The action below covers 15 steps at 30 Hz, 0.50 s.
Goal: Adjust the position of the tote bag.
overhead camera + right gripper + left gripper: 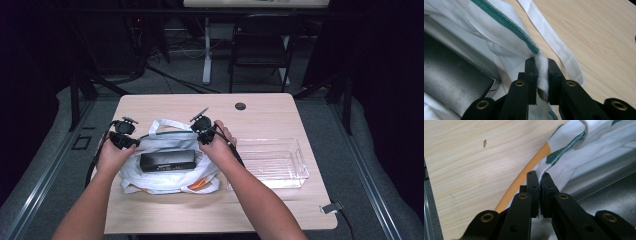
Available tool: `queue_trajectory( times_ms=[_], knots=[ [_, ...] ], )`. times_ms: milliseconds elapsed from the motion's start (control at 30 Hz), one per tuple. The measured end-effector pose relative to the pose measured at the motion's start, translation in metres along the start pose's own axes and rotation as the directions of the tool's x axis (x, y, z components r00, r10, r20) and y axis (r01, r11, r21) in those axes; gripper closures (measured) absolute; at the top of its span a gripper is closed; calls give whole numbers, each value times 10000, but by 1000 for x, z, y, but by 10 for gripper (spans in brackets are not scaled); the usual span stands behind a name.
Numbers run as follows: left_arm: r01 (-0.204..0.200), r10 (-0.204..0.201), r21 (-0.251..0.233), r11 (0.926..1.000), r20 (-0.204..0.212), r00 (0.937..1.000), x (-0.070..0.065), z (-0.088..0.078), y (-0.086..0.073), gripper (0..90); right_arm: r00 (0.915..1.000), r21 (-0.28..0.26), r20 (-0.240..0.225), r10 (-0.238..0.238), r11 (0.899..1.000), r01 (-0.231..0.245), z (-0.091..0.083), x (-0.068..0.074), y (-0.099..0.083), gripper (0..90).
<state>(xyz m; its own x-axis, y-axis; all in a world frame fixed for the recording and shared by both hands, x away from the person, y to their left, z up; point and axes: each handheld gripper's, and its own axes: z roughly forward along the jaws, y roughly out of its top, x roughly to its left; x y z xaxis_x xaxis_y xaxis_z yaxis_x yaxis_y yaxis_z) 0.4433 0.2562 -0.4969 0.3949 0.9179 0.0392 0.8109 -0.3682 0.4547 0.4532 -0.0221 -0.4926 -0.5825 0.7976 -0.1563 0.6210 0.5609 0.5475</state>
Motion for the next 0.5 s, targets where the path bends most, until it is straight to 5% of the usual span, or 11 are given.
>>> queue_trajectory(
  times_ms=[500],
  knots=[
    [254, -254, 32, 9997, 108, 9996, 1, 10, 0, 881, 10000, 21, -9, 92, 10000, -92, 8, 0, -3, 817]
  ],
)
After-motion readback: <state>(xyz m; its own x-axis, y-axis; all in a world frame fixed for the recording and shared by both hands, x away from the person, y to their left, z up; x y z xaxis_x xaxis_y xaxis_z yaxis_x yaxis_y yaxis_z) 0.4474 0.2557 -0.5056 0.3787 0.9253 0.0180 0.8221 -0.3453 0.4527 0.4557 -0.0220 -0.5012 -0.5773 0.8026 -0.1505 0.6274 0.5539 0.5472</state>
